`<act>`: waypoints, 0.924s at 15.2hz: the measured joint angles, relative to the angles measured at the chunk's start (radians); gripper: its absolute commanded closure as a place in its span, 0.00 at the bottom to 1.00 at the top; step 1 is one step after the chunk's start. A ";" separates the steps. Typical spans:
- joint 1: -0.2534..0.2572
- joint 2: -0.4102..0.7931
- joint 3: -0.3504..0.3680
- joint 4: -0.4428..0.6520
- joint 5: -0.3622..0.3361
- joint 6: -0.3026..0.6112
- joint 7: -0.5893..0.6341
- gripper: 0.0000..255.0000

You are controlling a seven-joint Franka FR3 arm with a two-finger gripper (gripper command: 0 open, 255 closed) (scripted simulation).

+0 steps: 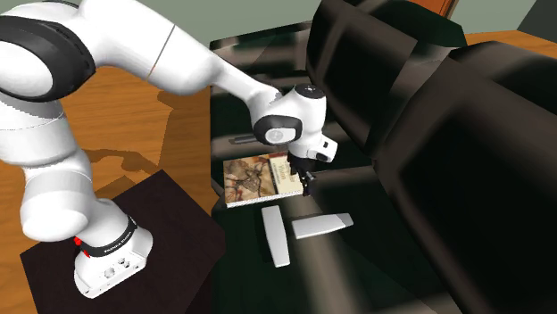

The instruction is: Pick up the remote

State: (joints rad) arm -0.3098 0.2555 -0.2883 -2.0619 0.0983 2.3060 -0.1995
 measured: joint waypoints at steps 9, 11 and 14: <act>-0.114 0.295 -0.012 0.233 0.099 0.030 -0.025 0.00; -0.139 0.346 -0.013 0.284 0.113 0.025 -0.028 0.00; -0.151 0.384 -0.007 0.302 0.124 0.044 -0.032 0.00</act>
State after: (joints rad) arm -0.4603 0.6399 -0.2952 -1.7598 0.2226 2.3500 -0.2315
